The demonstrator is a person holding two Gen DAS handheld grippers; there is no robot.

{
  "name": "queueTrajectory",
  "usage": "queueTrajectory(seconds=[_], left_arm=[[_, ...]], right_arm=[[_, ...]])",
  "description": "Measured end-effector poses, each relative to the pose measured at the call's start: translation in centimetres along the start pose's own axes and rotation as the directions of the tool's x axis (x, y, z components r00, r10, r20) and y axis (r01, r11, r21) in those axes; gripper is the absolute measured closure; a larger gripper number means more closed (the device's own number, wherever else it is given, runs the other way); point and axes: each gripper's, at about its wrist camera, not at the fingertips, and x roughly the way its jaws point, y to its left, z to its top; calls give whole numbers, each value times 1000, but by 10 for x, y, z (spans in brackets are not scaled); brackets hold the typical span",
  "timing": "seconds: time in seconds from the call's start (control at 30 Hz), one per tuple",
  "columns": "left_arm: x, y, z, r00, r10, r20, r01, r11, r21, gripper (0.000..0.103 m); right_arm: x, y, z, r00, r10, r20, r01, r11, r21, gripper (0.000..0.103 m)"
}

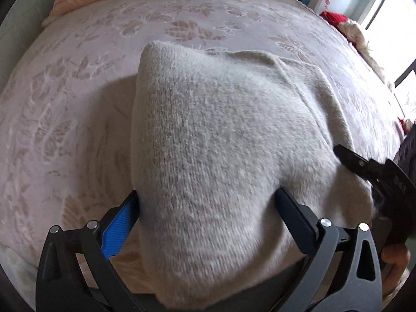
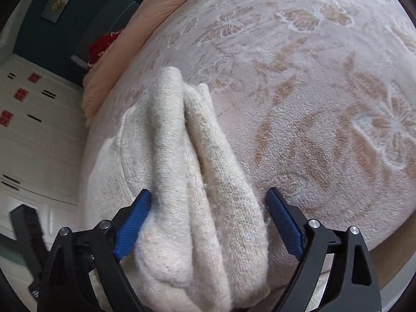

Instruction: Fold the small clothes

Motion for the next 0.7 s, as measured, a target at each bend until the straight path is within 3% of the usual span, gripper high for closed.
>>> queueTrajectory(seconds=[0.17,0.2,0.23,0.27,0.33,0.43,0.6,0.7], left_arm=[[17,20,2,991,-131,18,133,988,-80,5],[19,24,1,987,-158,18,159,983,-90,5],[19,28,1,982,-190,7,190,977,-100,5],[18,31,1,977,-211,3,210,971,-111,7],[7,35,4,971,-240,7,239,962,-131,33],[-15,34,9,964,-263,21,264,957,-118,59],[-69,28,17,955,-284,86,290,954,-75,62],[-110,31,22,937,-320,142,328,944,-37,62]], right_arm=[[7,2,4,999,50,-20,-50,999,-10,14],[8,3,4,998,60,-25,-61,998,-15,27],[10,5,4,996,86,-35,-87,996,-19,50],[12,7,3,991,122,-49,-123,992,-8,54],[8,13,2,993,110,-34,-110,994,-4,65],[-6,34,0,997,77,-3,-78,997,-19,69],[-53,85,-2,992,94,82,-86,991,-101,71],[-93,121,-5,981,125,151,-99,980,-173,71]])
